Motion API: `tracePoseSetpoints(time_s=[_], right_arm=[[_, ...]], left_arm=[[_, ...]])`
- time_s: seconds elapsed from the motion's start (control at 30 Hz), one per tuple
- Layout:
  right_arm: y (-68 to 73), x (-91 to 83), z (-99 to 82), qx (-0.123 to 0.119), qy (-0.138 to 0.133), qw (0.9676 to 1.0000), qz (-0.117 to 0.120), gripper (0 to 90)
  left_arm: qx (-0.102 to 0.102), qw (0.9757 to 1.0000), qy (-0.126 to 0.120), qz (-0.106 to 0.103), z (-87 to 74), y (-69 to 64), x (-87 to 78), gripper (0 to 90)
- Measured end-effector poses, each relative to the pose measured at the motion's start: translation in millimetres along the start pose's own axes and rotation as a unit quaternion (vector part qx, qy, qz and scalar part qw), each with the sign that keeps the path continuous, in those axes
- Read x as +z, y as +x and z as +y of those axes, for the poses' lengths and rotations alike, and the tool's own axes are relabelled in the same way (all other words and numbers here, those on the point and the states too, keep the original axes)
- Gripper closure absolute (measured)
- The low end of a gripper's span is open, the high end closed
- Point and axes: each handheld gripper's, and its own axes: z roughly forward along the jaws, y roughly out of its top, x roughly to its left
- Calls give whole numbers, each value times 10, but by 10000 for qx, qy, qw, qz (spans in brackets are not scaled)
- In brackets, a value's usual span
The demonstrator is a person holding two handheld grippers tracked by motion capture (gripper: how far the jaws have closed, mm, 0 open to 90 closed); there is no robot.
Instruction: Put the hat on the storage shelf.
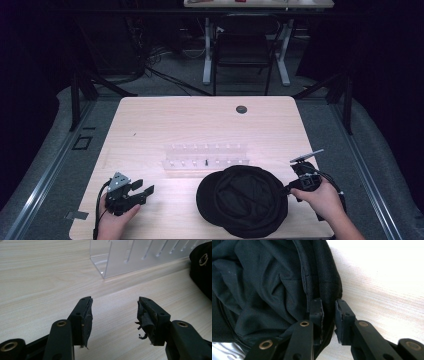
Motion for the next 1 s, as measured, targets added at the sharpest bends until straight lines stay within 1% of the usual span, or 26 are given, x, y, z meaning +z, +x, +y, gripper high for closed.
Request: tracePoseSetpoints(time_s=[0.03, 0.07, 0.13, 0.2, 0.23, 0.3, 0.47, 0.6, 0.67, 0.7, 0.73, 0.8, 0.87, 0.9, 0.93, 1.0], right_arm=[[-11, -14, 22, -110, 205, 9997, -40, 777], [-6, -5, 24, -52, 169, 9998, -25, 779], [-17, -6, 41, -96, 260, 9996, 4, 786], [-14, -1, 46, -25, 246, 9997, 17, 799], [-17, 3, 47, 5, 229, 9997, 73, 813], [-28, -17, 64, -80, 383, 9992, 79, 828], [-19, -9, 64, 22, 359, 9992, 148, 855], [-8, -19, 71, 59, 428, 9989, 154, 867], [-5, -33, 78, 40, 504, 9986, 160, 871], [4, -37, 77, 63, 499, 9986, 157, 872], [14, -34, 70, 121, 439, 9989, 151, 873], [11, -59, 78, 63, 522, 9985, 160, 874], [20, -77, 73, 135, 455, 9987, 201, 876], [10, -106, 86, 29, 565, 9982, 219, 877], [30, -104, 67, 222, 343, 9987, 290, 878], [26, -132, 70, 202, 380, 9985, 332, 879]], left_arm=[[3, 10000, 4, -3, 0, 0, 0, 457], [-13, 10000, 5, -13, -1, -3, 1, 458], [-8, 10000, 8, -21, -2, -4, 2, 463], [-8, 10000, 5, -24, -2, -5, 3, 464], [-11, 10000, 2, -27, -1, -5, 3, 464], [-12, 10000, 5, -27, -1, -5, 1, 464], [-19, 10000, 0, -23, -1, -2, -1, 464], [-17, 10000, 5, -24, -1, -3, 1, 464], [-17, 10000, 6, -23, -1, -2, 1, 464], [-18, 10000, 6, -23, -1, -2, 1, 464], [-18, 10000, 4, -24, -1, -2, 1, 464], [-15, 10000, 0, -21, -1, -1, -1, 464], [-17, 10000, -2, -21, 0, 0, -2, 464], [-16, 10000, 1, -19, -1, 0, -3, 464], [-15, 10000, -2, -18, -1, -1, -3, 464], [-18, 10000, 6, -22, 0, 1, -5, 464]])
